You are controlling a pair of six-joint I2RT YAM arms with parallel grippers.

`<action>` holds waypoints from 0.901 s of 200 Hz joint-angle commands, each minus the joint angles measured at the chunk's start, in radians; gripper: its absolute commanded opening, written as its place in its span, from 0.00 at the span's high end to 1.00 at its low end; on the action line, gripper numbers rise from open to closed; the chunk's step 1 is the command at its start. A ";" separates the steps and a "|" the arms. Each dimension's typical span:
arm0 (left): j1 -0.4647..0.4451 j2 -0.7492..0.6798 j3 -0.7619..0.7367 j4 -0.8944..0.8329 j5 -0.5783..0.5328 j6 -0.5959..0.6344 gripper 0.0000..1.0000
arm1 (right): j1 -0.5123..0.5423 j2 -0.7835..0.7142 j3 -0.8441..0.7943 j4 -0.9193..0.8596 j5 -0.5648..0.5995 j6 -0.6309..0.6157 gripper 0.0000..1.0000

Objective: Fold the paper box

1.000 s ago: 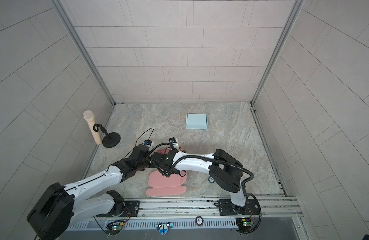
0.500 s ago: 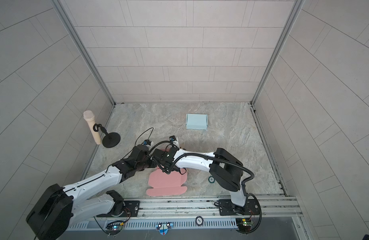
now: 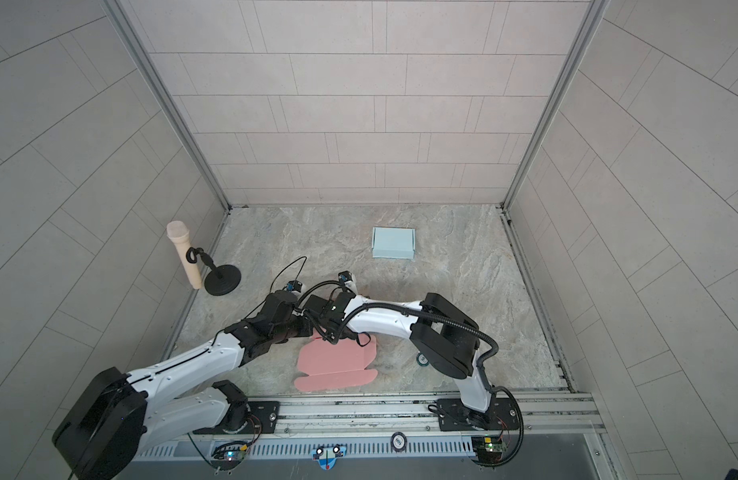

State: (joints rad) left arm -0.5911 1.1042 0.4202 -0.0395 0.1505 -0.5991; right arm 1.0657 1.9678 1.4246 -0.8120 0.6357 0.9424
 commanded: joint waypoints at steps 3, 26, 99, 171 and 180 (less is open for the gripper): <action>-0.015 0.002 -0.007 0.021 0.044 0.011 0.94 | -0.006 0.037 0.043 0.031 -0.002 -0.016 0.89; -0.015 0.005 -0.008 0.024 0.043 0.010 0.94 | -0.007 0.043 0.046 0.036 -0.007 -0.014 0.86; -0.015 0.033 -0.003 0.029 0.038 0.014 0.95 | -0.006 -0.060 0.005 0.072 -0.039 -0.014 0.74; -0.015 0.074 0.020 0.016 0.008 0.027 0.95 | 0.022 -0.177 -0.020 0.059 -0.043 -0.013 0.64; -0.015 0.079 0.023 0.018 0.006 0.026 0.95 | 0.026 -0.186 -0.029 0.059 -0.046 -0.009 0.61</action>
State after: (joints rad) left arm -0.5919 1.1645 0.4225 -0.0109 0.1600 -0.5865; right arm 1.0801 1.8359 1.4067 -0.7807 0.5800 0.9173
